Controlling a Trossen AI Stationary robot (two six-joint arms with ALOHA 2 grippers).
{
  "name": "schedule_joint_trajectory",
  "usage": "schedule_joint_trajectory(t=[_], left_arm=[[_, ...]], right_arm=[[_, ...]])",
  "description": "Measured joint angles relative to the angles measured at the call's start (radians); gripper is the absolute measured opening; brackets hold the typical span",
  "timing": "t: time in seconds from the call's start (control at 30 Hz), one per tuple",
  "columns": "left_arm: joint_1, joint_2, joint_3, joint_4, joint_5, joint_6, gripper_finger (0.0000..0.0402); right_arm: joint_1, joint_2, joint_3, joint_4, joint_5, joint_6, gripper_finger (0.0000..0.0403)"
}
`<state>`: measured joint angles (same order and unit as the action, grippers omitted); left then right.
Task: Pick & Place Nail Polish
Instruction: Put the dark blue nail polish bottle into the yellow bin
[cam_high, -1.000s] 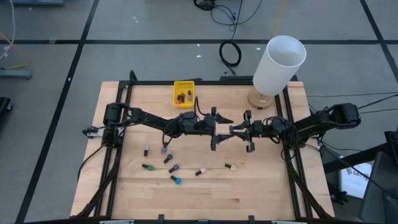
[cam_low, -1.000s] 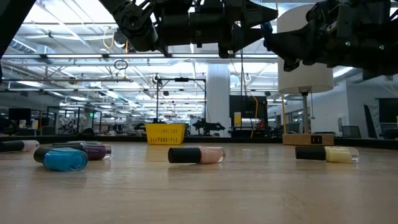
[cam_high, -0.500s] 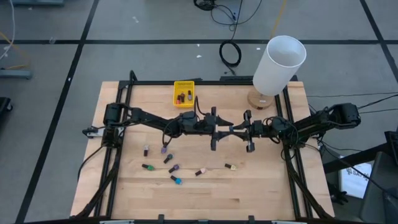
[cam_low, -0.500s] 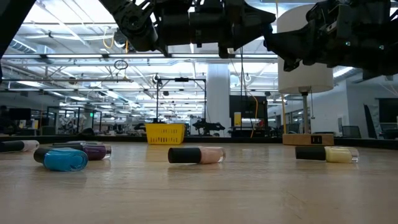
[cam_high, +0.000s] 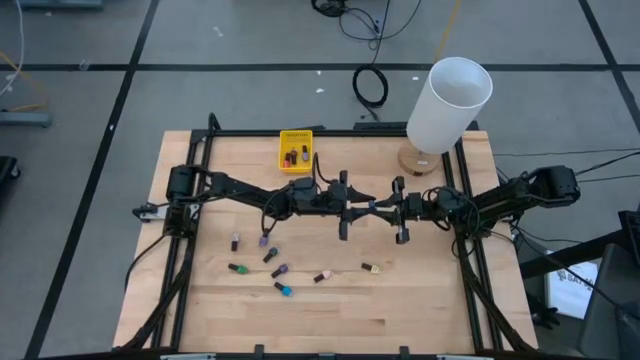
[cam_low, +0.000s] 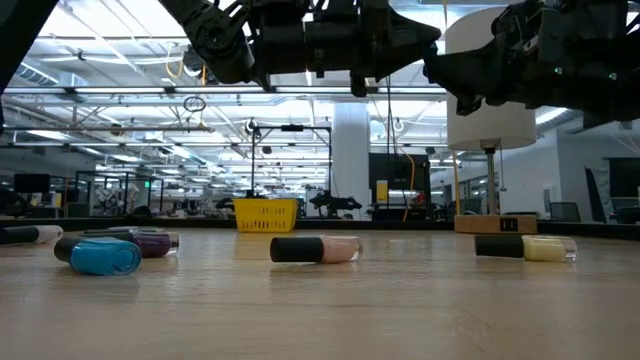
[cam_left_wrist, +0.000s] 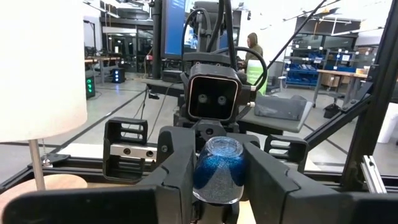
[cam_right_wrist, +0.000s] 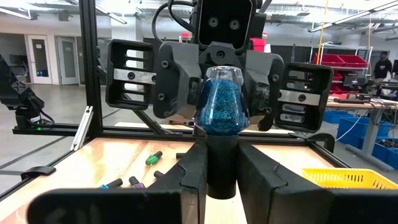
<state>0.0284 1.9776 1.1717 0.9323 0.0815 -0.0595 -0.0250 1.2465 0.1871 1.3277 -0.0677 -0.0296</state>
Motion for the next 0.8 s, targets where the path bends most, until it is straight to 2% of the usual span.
schedule_joint_trajectory(t=[0.17,0.4,0.8], left_arm=[[0.0,0.0,0.0,-0.009,0.034,-0.015,0.0154],[0.0,0.0,0.0,-0.026,0.032,-0.02,0.0215],[0.0,0.0,0.0,-0.021,0.03,-0.005,0.0225]], right_arm=[[0.0,0.0,0.0,0.0,-0.011,-0.002,0.0051],[0.0,0.0,0.0,0.0,-0.008,-0.002,0.0051],[0.0,0.0,0.0,0.0,-0.006,-0.009,0.0051]])
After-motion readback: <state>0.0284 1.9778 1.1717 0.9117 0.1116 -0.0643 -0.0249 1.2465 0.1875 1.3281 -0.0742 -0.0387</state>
